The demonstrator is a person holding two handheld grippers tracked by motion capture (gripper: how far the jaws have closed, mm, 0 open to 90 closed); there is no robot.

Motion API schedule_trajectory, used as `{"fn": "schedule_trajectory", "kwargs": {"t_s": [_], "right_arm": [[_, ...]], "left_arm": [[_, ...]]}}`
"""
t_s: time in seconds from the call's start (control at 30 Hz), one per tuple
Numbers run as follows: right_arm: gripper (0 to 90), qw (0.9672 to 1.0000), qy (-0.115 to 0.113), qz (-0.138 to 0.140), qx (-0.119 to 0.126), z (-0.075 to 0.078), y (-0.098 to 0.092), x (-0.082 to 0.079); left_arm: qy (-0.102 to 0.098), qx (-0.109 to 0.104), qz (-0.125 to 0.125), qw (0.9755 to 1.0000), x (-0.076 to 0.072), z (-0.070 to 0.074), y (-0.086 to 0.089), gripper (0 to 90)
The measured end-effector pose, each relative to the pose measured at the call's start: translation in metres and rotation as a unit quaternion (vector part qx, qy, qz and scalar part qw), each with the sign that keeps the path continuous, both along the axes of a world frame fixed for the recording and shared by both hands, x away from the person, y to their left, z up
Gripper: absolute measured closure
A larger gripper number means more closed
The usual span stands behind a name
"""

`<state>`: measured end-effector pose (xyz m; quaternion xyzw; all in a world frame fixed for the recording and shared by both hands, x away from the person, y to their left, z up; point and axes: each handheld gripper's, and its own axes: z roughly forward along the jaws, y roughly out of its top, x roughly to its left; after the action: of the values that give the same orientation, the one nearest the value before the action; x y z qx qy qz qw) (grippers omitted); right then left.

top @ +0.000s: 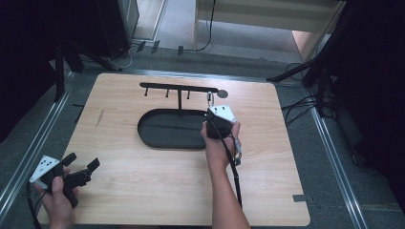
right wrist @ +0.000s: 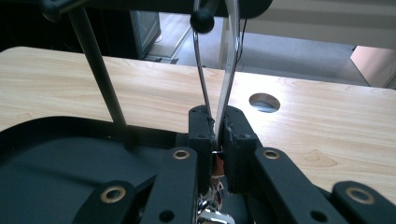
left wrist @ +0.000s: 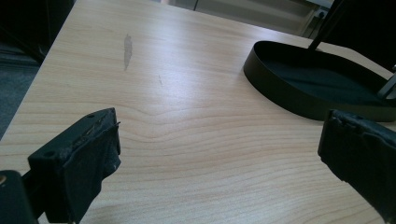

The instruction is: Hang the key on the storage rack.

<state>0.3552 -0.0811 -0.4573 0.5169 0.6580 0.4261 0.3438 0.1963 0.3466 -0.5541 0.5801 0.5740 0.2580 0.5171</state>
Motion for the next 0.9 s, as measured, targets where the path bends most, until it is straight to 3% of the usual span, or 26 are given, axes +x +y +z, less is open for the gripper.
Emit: {"fn": "schedule_trajectory", "kwargs": {"t_s": [0.33,0.43,0.77,0.9], "right_arm": [[83.0,0.9999,0.005,0.012,0.000,-0.005,-0.002,0.006],[79.0,0.9999,0.008,0.014,-0.001,-0.005,-0.004,0.006],[50.4,0.9994,0.006,0.027,0.019,-0.005,-0.014,0.004],[43.1,0.9993,0.009,0.028,0.023,-0.004,-0.020,0.001]], "left_arm": [[0.000,0.000,0.000,1.0000,0.000,0.000,0.000,0.0],[-0.001,0.000,0.000,1.0000,0.000,0.000,0.000,0.0],[-0.002,0.001,-0.001,1.0000,0.000,0.000,0.000,0.0],[-0.001,0.001,-0.001,1.0000,0.000,0.000,0.000,0.0]]}}
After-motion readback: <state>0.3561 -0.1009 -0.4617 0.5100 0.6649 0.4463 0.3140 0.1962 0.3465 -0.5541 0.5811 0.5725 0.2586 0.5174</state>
